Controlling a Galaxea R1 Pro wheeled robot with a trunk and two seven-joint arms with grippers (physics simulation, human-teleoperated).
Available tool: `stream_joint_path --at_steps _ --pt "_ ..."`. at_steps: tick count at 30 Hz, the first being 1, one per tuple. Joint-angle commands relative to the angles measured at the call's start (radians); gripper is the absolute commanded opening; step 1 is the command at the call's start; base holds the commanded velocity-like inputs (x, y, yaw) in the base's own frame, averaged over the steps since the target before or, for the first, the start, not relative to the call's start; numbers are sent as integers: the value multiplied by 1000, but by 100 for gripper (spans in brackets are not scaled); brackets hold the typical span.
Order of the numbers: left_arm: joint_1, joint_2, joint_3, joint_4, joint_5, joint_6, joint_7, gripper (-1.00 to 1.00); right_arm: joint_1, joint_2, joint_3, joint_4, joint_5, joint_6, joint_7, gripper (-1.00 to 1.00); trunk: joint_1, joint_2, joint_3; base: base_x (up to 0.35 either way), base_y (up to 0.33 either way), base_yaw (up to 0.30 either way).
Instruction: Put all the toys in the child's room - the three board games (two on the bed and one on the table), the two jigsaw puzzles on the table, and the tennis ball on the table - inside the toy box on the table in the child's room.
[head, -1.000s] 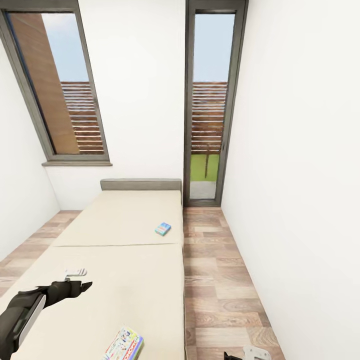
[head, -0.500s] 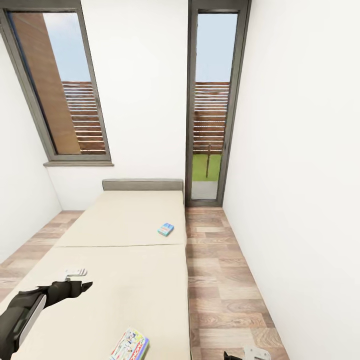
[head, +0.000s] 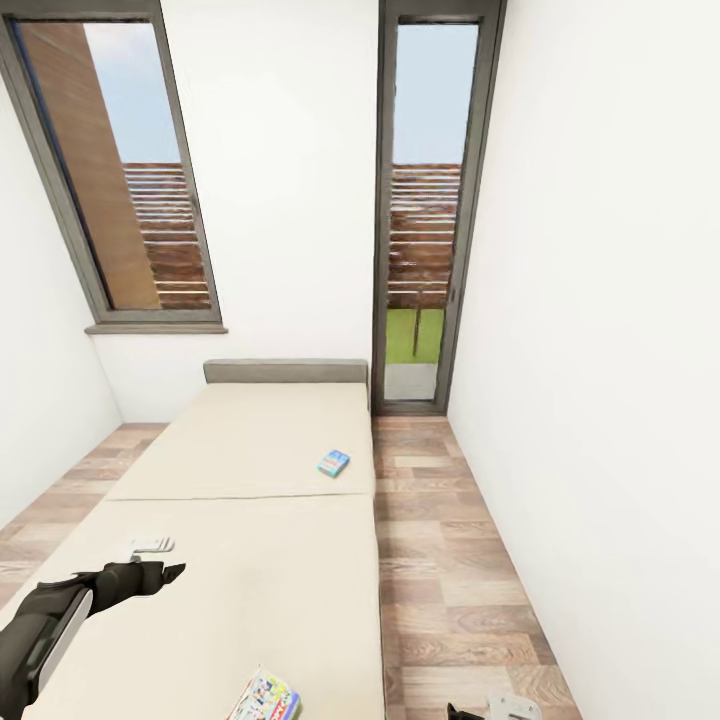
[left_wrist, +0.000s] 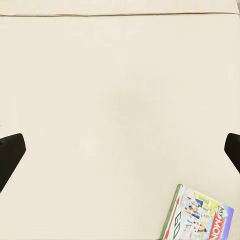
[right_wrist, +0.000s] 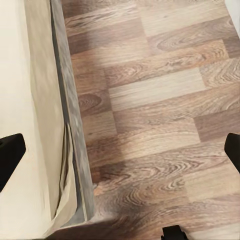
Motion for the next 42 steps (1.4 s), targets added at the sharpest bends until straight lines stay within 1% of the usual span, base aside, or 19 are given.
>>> stream_joint_path --at_steps 1,19,22,27,28,31,32,35,36,40,41,42 --pt "-1 0 2 -1 6 8 -3 100 -1 1 -3 0 -5 -2 0 100 1 -2 -2 146 95 0" --pt "-1 -4 -2 -1 8 8 -3 100 -1 1 -3 0 -5 -2 0 100 1 -2 -2 72 41 0" --pt "-1 -12 -2 -1 7 9 -2 100 -1 1 -3 0 -5 -3 0 100 1 -2 -2 18 10 0" --pt "-1 -52 -4 2 3 12 12 100 -1 -1 -3 -1 -5 -4 0 100 1 -2 -2 5 3 0" --pt "-1 -74 -4 7 2 12 23 100 -1 -1 -3 -1 -5 -4 0 100 1 -2 -2 2 1 0" --pt "-1 -113 -5 17 0 12 56 100 -1 -1 -3 -1 -5 -4 0 100 1 -2 -2 1 1 0" --pt "-1 -143 -6 24 -1 12 91 100 -1 -1 -3 0 -5 -4 0 100 1 -2 -2 0 0 0" --pt "-2 -193 -7 35 -2 13 160 100 -1 -2 -3 -1 -5 -3 0 100 1 -2 -2 0 0 0" --pt "-3 -227 -7 47 -2 12 216 100 -1 -2 -3 -1 -5 -3 0 100 1 -2 -2 0 0 0" --pt "-15 -297 -7 99 -2 8 337 100 -1 -3 -3 -1 -5 -1 0 100 1 -2 -2 0 0 0" --pt "-71 -382 -8 216 -3 -12 446 100 -1 -6 -3 0 -5 1 0 100 1 -2 -2 0 0 0" --pt "-83 -395 -8 248 -4 -25 458 100 -1 -7 -3 0 -5 2 0 100 1 -2 -2 0 0 0"
